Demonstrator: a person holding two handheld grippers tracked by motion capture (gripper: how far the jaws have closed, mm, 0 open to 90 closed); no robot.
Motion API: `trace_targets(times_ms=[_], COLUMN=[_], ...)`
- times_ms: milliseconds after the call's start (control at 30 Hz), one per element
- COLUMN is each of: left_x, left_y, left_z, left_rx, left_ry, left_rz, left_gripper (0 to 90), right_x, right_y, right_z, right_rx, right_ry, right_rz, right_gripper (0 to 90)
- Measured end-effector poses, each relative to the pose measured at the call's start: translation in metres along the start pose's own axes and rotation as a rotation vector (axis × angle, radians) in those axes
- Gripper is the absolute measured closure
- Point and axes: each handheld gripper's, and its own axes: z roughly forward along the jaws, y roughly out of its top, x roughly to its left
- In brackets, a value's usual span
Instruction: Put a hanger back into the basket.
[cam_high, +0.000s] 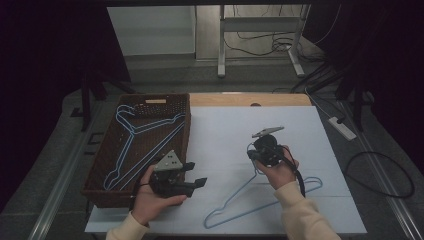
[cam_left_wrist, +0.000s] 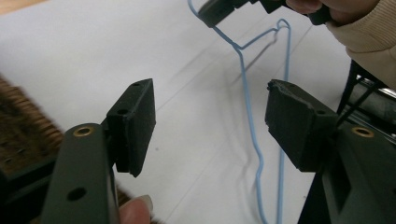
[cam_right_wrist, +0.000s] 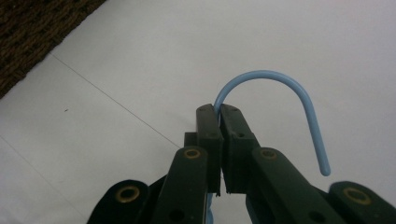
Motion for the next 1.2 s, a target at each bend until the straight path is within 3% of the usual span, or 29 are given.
trace_targets(times_ms=[333, 567, 733, 1033, 1200], left_x=[-0.022, -0.035, -0.039, -0.043, -0.040], left_y=[0.015, 0.018, 0.016, 0.009, 0.006], left_z=[0.034, 0.065, 0.093, 0.125, 0.135], left_rx=[0.054, 0.119, 0.166, 0.231, 0.269], left_ry=[-0.041, -0.074, -0.090, -0.117, -0.121], left_rz=[0.027, 0.051, 0.039, 0.017, -0.011], left_gripper=[33.5, 32.8, 33.1, 35.1, 48.2], right_x=[0.004, 0.007, 0.008, 0.009, 0.010], right_y=[-0.002, -0.004, -0.005, -0.007, -0.008], right_z=[-0.007, -0.011, -0.013, -0.016, -0.019], right_rx=[-0.035, -0.053, -0.061, -0.076, -0.089], right_ry=[0.008, 0.011, 0.010, 0.020, 0.026], right_rz=[-0.013, -0.021, -0.021, -0.021, -0.018], right_gripper=[87.6, 87.6, 87.6, 87.6, 87.6])
